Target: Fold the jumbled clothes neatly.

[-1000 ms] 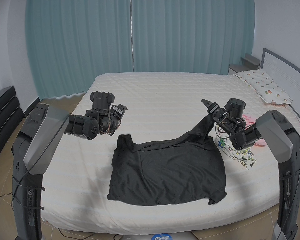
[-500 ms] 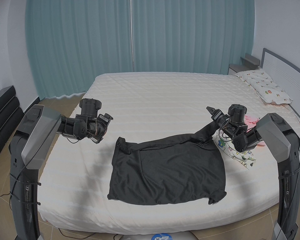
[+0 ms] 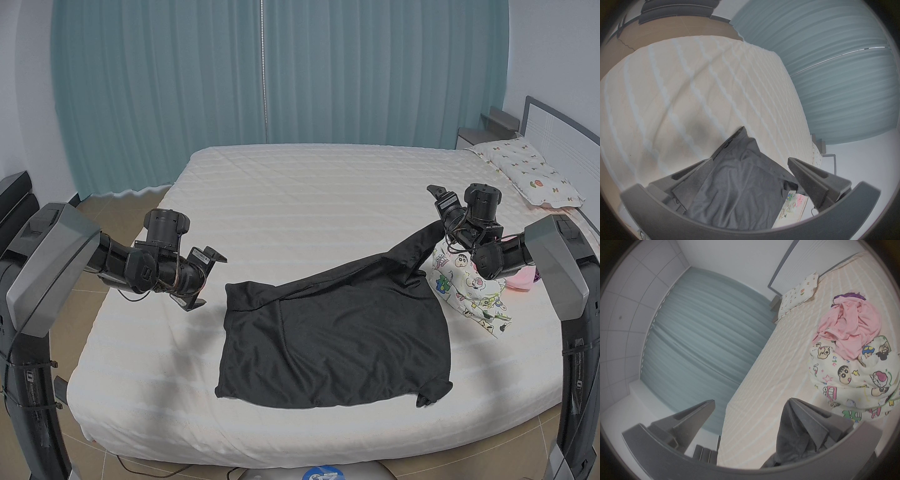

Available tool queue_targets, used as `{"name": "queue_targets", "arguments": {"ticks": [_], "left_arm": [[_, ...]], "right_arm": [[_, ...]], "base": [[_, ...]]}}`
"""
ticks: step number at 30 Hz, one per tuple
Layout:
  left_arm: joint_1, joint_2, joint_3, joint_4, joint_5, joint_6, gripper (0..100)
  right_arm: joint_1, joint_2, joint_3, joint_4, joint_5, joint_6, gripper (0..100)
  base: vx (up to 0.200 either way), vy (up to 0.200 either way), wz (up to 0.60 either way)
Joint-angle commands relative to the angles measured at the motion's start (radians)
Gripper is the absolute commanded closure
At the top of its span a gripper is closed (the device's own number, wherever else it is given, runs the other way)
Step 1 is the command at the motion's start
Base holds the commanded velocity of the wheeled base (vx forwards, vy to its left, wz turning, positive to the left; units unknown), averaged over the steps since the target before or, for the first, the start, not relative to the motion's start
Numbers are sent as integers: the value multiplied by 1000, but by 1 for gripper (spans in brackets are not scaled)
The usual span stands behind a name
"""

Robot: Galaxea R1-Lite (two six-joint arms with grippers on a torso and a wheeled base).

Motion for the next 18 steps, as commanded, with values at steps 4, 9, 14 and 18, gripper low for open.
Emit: {"name": "queue_targets", "arguments": {"ticks": [4, 9, 14, 18], "left_arm": [[-2, -66, 185, -125, -31, -8, 0], [-2, -93, 245, -159, -60, -19, 0], [6, -129, 328, -186, -81, -8, 0], [1, -141, 423, -220, -80, 4, 0]], "right_arm": [[4, 186, -4, 60, -72, -178, 0], [10, 173, 77, 21, -95, -244, 0], [5, -13, 246, 28, -49, -236, 0], [17, -156, 472, 19, 23, -234, 0]], "base": [[0, 0, 0], [0, 0, 0], [0, 0, 0], [0, 0, 0]]}}
